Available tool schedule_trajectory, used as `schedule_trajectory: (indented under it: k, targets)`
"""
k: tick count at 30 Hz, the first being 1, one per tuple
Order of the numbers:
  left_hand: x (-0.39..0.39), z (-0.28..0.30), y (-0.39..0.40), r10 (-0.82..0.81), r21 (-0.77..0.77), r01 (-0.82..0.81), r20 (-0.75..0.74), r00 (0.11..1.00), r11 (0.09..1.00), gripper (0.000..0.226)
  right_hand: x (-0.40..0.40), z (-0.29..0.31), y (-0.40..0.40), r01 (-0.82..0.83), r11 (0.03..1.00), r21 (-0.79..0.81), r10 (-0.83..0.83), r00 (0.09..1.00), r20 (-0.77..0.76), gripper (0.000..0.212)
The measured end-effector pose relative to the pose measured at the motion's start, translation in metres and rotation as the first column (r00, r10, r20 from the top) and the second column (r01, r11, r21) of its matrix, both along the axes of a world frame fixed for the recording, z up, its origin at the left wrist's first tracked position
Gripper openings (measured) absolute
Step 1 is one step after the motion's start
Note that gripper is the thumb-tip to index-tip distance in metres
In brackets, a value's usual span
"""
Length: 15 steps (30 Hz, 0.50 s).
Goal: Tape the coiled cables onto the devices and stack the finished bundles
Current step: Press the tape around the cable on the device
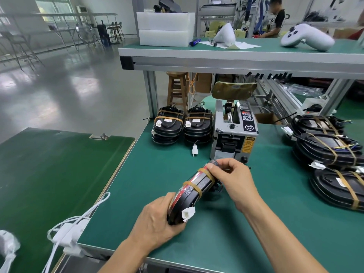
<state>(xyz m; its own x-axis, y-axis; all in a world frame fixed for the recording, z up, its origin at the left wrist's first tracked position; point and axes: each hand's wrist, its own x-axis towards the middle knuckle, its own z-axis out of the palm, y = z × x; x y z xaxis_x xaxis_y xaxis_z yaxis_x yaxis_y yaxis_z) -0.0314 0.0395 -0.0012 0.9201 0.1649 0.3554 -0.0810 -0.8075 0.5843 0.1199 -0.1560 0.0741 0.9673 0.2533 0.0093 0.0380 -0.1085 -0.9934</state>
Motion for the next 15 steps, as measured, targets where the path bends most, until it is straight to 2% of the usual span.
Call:
schedule_trajectory:
  k: [3,6,10,13,15]
  targets:
    - [0.001,-0.001,0.001,-0.007,0.006,0.007,0.011,1.0,1.0,0.037,0.003,-0.002,-0.006,-0.085,0.996,-0.038,0.085,0.996,0.0,0.031]
    - [0.0,-0.003,0.002,-0.01,-0.011,0.01,-0.002,1.0,1.0,0.038,0.002,0.001,-0.011,-0.165,0.984,-0.063,0.164,0.986,-0.013,0.04]
    - [0.0,-0.001,0.003,-0.028,0.005,0.027,0.008,1.0,1.0,0.038,-0.009,-0.002,-0.004,-0.293,0.928,-0.231,0.298,0.954,-0.016,0.062]
    - [0.001,0.003,0.003,-0.044,0.006,0.044,0.018,0.999,0.999,0.045,-0.016,0.003,-0.002,-0.243,0.911,-0.334,0.284,0.956,0.079,0.07]
    - [0.0,0.006,0.003,-0.053,0.007,0.053,-0.018,0.998,0.999,0.064,-0.02,0.009,-0.003,-0.196,0.904,-0.38,0.275,0.947,0.167,0.075]
